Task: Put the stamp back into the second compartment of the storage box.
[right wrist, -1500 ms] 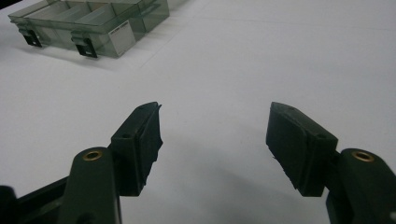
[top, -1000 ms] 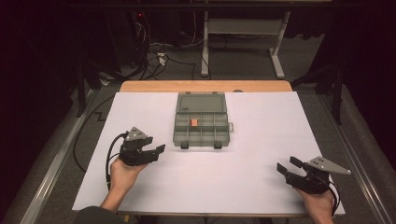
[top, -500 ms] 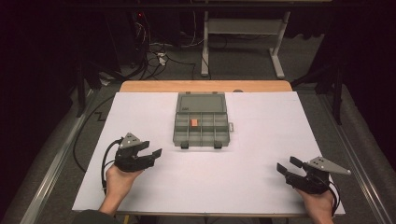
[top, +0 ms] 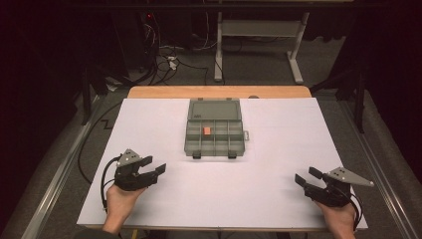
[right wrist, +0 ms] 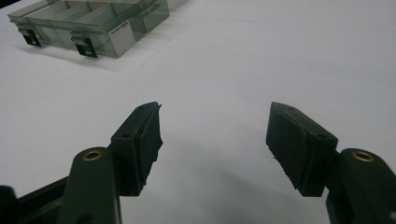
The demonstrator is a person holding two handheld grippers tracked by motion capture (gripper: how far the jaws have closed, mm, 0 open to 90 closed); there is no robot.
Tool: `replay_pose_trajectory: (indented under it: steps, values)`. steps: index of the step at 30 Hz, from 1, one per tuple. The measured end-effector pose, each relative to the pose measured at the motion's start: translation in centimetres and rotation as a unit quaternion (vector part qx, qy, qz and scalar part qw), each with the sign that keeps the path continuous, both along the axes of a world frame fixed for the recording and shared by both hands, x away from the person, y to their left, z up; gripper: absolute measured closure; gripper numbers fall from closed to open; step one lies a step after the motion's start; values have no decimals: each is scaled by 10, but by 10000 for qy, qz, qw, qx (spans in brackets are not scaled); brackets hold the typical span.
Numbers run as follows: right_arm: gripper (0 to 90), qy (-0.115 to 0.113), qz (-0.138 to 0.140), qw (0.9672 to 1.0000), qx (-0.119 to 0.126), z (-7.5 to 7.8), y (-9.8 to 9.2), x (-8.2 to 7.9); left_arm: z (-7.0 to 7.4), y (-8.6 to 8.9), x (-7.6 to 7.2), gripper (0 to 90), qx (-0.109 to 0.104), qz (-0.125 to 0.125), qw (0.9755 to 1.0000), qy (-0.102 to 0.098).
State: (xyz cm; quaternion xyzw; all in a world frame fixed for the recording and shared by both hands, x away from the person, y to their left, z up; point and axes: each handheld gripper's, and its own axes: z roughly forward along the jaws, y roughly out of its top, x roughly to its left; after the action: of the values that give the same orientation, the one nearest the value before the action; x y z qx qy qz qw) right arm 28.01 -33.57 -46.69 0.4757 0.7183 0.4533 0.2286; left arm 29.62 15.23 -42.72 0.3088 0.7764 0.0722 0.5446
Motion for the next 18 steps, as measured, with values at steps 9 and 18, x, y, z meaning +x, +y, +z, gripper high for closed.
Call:
replay_pose_trajectory:
  steps: [9, 18]
  values:
    - [352, -4, -43, 10000, 24, 0, -1, 0, -6, 13, -10, 375, -102, 75, 9999, -50]
    - [351, -25, -76, 10000, 13, 0, 0, -1, -9, 38, -16, 365, -298, 350, 9988, -191]
